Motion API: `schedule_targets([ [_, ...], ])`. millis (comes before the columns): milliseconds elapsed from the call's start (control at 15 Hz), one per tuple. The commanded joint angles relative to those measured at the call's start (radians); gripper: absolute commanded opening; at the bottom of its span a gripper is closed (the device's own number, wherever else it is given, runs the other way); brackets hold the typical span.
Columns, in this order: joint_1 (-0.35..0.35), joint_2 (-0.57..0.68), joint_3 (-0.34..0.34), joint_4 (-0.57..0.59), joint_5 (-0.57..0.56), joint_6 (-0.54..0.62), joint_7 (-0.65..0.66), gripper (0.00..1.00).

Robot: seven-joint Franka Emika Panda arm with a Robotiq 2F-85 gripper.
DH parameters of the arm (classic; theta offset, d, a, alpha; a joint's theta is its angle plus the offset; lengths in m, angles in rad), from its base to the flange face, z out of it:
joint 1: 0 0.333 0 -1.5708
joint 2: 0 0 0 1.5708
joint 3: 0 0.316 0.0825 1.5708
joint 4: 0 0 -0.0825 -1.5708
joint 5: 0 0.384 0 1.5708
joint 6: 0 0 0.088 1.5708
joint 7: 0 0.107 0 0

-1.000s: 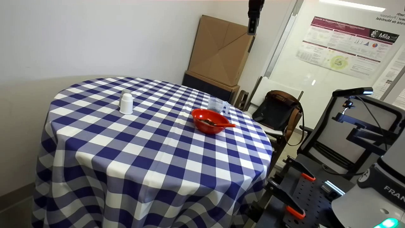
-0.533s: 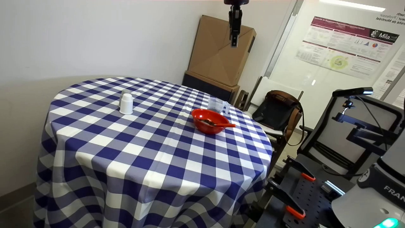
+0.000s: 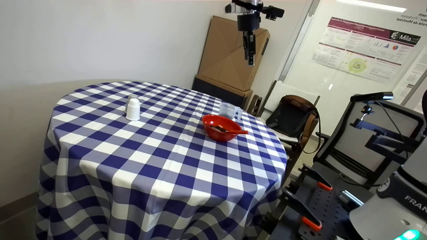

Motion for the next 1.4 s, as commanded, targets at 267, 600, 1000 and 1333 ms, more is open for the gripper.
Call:
schedule_targets([
  [267, -0.048, 0.165, -0.04, 0.121, -0.045, -0.008, -0.034, 1.0],
  [600, -0.066, 0.299, -0.058, 0.242, -0.078, -0.009, -0.036, 1.0],
  [1000, -0.069, 0.447, -0.064, 0.372, -0.087, -0.019, -0.039, 1.0],
  [1333, -0.073, 0.537, -0.07, 0.44, -0.089, -0.038, -0.054, 1.0],
])
